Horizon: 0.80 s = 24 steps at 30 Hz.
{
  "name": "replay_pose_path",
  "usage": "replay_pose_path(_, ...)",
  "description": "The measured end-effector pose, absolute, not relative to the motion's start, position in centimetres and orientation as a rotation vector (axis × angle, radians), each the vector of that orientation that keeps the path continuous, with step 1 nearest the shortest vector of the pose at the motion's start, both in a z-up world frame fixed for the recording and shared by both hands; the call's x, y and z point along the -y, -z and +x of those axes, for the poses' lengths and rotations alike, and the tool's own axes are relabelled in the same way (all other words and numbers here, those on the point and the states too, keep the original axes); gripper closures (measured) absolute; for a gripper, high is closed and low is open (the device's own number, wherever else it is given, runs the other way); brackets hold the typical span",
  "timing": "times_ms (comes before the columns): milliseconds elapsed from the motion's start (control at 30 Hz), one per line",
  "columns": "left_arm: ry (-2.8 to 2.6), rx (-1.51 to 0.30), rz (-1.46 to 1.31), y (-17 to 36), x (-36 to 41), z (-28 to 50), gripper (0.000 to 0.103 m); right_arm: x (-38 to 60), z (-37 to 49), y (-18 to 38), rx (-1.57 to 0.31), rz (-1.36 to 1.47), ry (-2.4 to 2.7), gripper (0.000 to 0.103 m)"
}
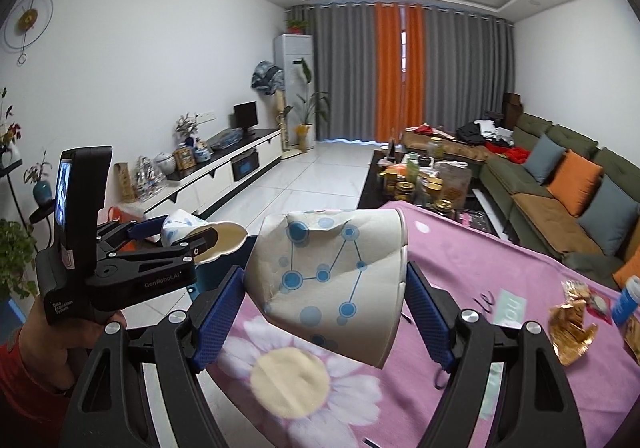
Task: Collect trash
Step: 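Carry both paper cups over the teal bin with both tools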
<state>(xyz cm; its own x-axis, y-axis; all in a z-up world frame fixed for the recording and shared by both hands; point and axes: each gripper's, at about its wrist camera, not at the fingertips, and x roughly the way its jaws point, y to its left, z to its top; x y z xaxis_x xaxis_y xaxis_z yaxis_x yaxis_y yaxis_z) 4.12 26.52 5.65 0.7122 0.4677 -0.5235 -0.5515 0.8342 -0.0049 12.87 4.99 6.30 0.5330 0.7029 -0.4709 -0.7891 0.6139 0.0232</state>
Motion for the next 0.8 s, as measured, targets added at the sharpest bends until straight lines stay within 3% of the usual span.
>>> replay_pose_path(800, -0.658, -0.624, -0.275, -1.0, -35.6, 5.0, 0.03, -17.9, 17.1, -4.5, -0.565, -0.325, -1.037, 0.026)
